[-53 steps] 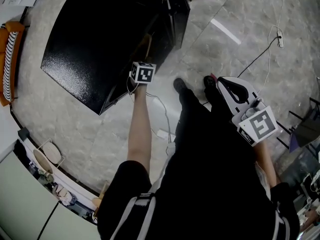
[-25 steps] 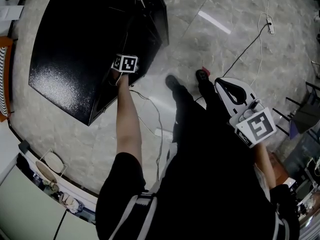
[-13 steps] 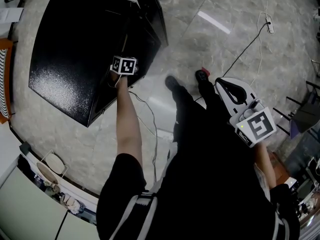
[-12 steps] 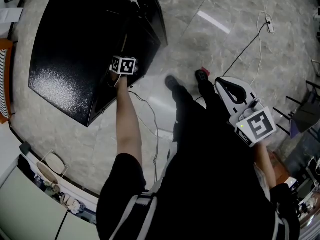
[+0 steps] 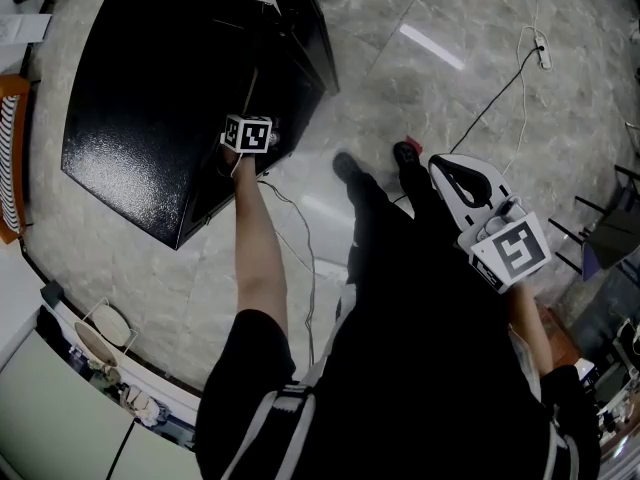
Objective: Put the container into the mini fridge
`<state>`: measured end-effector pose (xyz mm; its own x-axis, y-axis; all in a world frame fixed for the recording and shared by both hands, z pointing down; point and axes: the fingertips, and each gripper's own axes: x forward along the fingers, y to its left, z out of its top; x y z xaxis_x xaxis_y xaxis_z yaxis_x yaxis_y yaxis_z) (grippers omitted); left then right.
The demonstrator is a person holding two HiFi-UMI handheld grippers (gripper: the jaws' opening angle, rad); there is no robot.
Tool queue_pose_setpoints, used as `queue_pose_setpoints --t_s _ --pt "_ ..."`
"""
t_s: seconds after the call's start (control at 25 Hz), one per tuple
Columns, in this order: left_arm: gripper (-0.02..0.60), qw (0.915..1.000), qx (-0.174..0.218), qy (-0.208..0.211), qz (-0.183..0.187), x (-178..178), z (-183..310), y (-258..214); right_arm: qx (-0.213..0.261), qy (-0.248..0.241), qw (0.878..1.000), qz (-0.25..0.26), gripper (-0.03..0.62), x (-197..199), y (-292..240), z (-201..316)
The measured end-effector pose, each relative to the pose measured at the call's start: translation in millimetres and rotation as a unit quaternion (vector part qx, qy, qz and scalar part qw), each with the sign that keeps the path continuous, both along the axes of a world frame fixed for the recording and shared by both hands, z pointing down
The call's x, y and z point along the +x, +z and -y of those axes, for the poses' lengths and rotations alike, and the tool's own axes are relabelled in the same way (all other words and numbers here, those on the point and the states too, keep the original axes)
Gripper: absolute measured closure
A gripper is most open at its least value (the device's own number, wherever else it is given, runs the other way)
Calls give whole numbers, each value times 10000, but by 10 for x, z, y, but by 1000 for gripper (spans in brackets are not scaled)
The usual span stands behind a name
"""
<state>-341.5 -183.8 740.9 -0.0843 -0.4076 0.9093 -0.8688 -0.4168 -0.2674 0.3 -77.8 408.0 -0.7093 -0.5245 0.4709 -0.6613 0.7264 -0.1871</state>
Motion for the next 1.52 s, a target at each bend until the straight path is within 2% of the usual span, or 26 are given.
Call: queue_pose_setpoints --t_s 0.04,0.08,0.52,0.76,0.88,0.96,1.04,1.52 --pt "437 10000 9 -13 -40 2 -5 -4 13 -20 10000 12 576 -5 -4 -1" --pt "434 10000 29 -24 -63 0 -9 -15 30 -37 10000 28 576 -10 -11 0" --pt "434 9993 311 -164 110 -36 -93 -319 204 -195 9993 249 576 15 -112 48" --pt "436 9990 382 -193 100 72 -206 -517 346 -403 9977 421 576 70 -228 89" --pt "450 9988 410 -242 146 127 -263 -636 406 -517 9965 514 576 125 -278 115" --pt "506 9981 516 -314 84 197 -305 -742 426 -584 9957 580 576 171 -302 128" --pt "525 9974 609 -391 -25 301 -373 -843 457 -643 9947 661 576 218 -332 137" --pt "548 9962 720 -489 3 989 -779 -1236 631 -1096 9847 1200 576 652 -510 221"
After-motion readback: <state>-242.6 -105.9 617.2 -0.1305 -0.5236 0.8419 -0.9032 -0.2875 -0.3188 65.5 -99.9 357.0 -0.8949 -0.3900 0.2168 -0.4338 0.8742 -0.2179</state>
